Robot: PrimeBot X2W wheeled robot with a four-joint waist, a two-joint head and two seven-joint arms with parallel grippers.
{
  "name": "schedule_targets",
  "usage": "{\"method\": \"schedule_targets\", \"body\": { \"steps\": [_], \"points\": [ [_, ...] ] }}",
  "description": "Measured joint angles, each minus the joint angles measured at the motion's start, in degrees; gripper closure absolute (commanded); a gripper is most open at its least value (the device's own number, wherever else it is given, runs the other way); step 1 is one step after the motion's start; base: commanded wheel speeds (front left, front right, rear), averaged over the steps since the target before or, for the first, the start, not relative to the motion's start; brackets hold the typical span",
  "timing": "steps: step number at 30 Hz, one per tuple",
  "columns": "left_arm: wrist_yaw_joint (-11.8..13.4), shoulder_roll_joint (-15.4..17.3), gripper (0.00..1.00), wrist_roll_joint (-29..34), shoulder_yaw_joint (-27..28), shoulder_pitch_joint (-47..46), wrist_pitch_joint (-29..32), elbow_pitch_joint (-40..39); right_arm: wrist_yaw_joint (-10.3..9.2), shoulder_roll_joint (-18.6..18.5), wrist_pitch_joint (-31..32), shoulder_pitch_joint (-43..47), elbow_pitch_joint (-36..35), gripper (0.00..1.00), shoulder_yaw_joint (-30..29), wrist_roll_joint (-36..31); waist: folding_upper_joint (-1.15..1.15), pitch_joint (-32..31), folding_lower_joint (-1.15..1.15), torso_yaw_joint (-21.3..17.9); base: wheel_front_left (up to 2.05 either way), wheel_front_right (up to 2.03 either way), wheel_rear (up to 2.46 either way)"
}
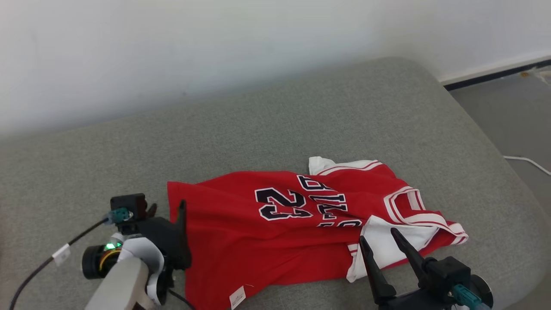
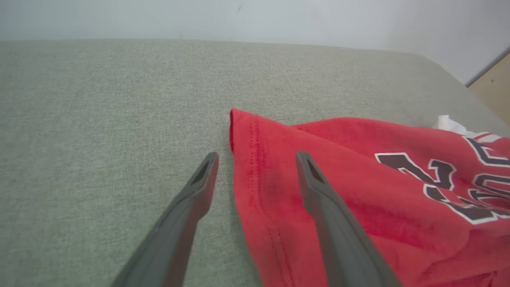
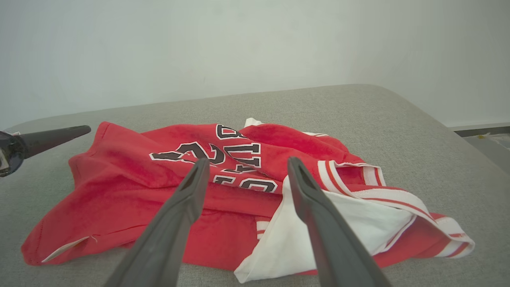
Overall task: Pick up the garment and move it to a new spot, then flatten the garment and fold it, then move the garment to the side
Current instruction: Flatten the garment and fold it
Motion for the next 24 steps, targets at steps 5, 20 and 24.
{"method": "schedule_targets", "body": {
  "steps": [5, 20, 24],
  "points": [
    [2.5, 1.9, 0.0, 0.8, 0.3, -4.0, 3.3, 3.8, 0.0, 0.0, -0.4, -1.4, 0.2, 0.0, 0.8, 0.3, 0.0, 3.0, 0.0, -2.2, 0.0, 0.0, 0.0],
    [-0.5, 2.0, 1.0, -1.3, 0.0, -8.3, 3.8, 8.0, 0.0, 0.0, -1.4, -2.6, 0.0, 0.0, 0.0, 0.7, 0.0, 7.9, 0.0, -3.9, 0.0, 0.0, 0.0],
    [2.6, 3.4, 1.0, 0.2, 0.2, -9.4, -2.5, 8.0, 0.0, 0.0, -1.4, -2.7, -0.2, 0.0, 0.0, 0.7, 0.0, 8.1, 0.0, -2.9, 0.0, 0.0, 0.0]
  ]
}}
